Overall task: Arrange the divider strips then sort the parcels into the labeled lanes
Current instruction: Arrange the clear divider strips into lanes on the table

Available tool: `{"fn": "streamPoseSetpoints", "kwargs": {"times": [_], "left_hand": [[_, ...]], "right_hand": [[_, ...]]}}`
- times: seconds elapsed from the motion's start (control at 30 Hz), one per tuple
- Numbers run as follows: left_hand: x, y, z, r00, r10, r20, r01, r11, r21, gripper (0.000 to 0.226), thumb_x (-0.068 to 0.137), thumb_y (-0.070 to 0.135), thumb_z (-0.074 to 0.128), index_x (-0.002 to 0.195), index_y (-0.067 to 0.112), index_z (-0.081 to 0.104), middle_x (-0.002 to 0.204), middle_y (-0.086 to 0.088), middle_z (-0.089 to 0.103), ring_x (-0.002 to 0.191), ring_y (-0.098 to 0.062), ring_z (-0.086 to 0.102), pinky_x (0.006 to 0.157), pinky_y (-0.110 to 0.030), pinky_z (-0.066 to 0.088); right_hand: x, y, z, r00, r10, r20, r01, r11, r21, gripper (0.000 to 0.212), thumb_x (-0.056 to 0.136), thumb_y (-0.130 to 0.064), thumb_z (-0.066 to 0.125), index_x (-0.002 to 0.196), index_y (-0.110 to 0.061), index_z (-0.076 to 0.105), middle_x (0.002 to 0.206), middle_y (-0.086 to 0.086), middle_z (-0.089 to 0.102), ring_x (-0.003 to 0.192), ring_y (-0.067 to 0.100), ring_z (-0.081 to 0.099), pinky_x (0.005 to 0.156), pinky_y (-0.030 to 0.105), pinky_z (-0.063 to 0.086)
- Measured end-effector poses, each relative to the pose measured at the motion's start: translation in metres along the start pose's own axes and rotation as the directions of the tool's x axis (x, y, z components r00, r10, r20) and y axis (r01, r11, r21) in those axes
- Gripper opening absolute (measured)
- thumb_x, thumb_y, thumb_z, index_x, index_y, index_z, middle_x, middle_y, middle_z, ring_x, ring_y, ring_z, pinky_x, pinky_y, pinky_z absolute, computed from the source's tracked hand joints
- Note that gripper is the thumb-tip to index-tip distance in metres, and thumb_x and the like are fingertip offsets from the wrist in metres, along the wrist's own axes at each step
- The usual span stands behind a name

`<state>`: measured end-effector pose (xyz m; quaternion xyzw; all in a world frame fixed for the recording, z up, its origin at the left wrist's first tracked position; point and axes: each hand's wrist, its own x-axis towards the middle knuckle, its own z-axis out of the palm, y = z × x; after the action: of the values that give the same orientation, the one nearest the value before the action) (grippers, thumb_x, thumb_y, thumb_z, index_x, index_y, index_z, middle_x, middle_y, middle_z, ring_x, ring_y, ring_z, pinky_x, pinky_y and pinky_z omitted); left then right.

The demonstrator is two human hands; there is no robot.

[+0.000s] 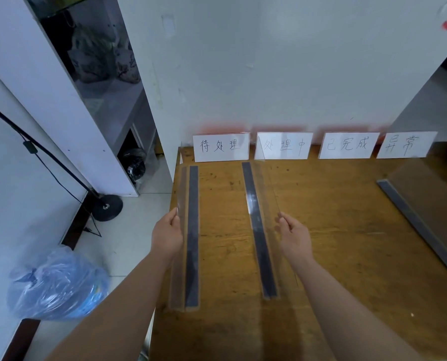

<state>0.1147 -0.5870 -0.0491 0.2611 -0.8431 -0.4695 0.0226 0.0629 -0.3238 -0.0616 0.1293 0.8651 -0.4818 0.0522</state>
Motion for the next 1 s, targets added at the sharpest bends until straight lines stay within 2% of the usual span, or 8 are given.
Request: {"fn": "streamPoseSetpoints", "kwargs": {"times": [0.1,0.23,0.3,0.4,0.57,0.8,0.9,1.0], "left_hand": [[0.002,0.001,0.0,1.0,-0.005,-0.003,0.005,1.0,0.006,0.041,0.106,0.017,0.031,0.14,0.014,0.053,0.124,-0.01,0.065,0.115,-0.029,0.059,0.097,-0.042,0.049],[0.005,0.003,-0.002,1.0,0.006,0.002,-0.006,1.0,0.009,0.04,0.106,0.016,0.031,0.138,0.015,0.054,0.122,-0.008,0.066,0.106,-0.022,0.061,0.09,-0.036,0.049],[0.008,0.003,-0.002,1.0,-0.002,0.011,0.001,1.0,0.017,0.041,0.106,0.016,0.031,0.142,0.013,0.05,0.132,-0.009,0.061,0.117,-0.026,0.058,0.101,-0.041,0.047],[0.01,0.002,0.0,0.999,-0.022,0.026,0.022,1.0,0.017,0.042,0.105,0.017,0.03,0.143,0.013,0.048,0.135,-0.015,0.059,0.123,-0.033,0.054,0.105,-0.049,0.044],[0.008,0.003,0.001,1.0,-0.023,0.004,0.023,1.0,-0.011,0.041,0.106,0.024,0.031,0.14,0.016,0.051,0.118,-0.001,0.064,0.092,-0.014,0.057,0.078,-0.031,0.045],[0.006,-0.001,0.0,0.999,-0.041,0.015,0.041,0.999,-0.006,0.049,0.105,0.032,0.039,0.15,0.012,0.036,0.146,-0.009,0.049,0.131,-0.026,0.048,0.099,-0.033,0.036],[0.006,0.0,-0.001,0.999,-0.029,0.015,0.03,0.999,-0.015,0.045,0.104,0.031,0.042,0.145,0.013,0.042,0.134,-0.008,0.058,0.106,-0.015,0.055,0.087,-0.03,0.037],[0.006,-0.001,-0.001,1.0,-0.025,0.0,0.025,0.999,-0.029,0.042,0.103,0.031,0.044,0.14,0.013,0.047,0.11,0.005,0.058,0.075,0.003,0.044,0.079,-0.029,0.035]], "right_hand": [[0.001,-0.002,-0.002,1.0,0.001,0.003,-0.001,1.0,-0.003,0.036,0.102,-0.021,0.042,0.136,-0.015,0.052,0.133,0.0,0.06,0.119,0.016,0.057,0.102,0.042,0.047],[0.002,-0.004,-0.006,1.0,-0.012,0.003,0.012,0.999,-0.031,0.036,0.102,-0.02,0.042,0.136,-0.014,0.052,0.133,0.001,0.06,0.114,0.015,0.059,0.099,0.038,0.049],[0.003,-0.004,-0.008,1.0,-0.012,0.003,0.012,0.999,-0.035,0.036,0.102,-0.02,0.042,0.137,-0.014,0.052,0.133,0.001,0.06,0.111,0.013,0.059,0.095,0.032,0.049],[0.002,-0.005,-0.01,1.0,-0.018,0.002,0.019,0.998,-0.052,0.037,0.102,-0.02,0.042,0.137,-0.014,0.052,0.135,0.001,0.058,0.119,0.015,0.056,0.102,0.039,0.047],[-0.001,-0.006,-0.01,1.0,-0.022,0.016,0.023,0.999,-0.03,0.038,0.102,-0.024,0.043,0.138,-0.017,0.05,0.135,0.001,0.058,0.118,0.019,0.057,0.101,0.044,0.048],[-0.002,-0.009,-0.014,0.999,-0.017,0.041,0.019,0.998,-0.056,0.044,0.1,-0.027,0.048,0.142,-0.017,0.044,0.141,0.0,0.052,0.128,0.016,0.048,0.105,0.037,0.04],[-0.002,-0.009,-0.015,0.999,-0.016,0.045,0.018,0.998,-0.057,0.044,0.099,-0.027,0.05,0.142,-0.017,0.045,0.14,0.0,0.053,0.127,0.016,0.05,0.103,0.035,0.041],[-0.004,-0.01,-0.015,0.999,-0.02,0.036,0.023,0.998,-0.063,0.044,0.098,-0.027,0.051,0.141,-0.018,0.046,0.139,-0.001,0.055,0.126,0.015,0.051,0.101,0.034,0.041]]}}
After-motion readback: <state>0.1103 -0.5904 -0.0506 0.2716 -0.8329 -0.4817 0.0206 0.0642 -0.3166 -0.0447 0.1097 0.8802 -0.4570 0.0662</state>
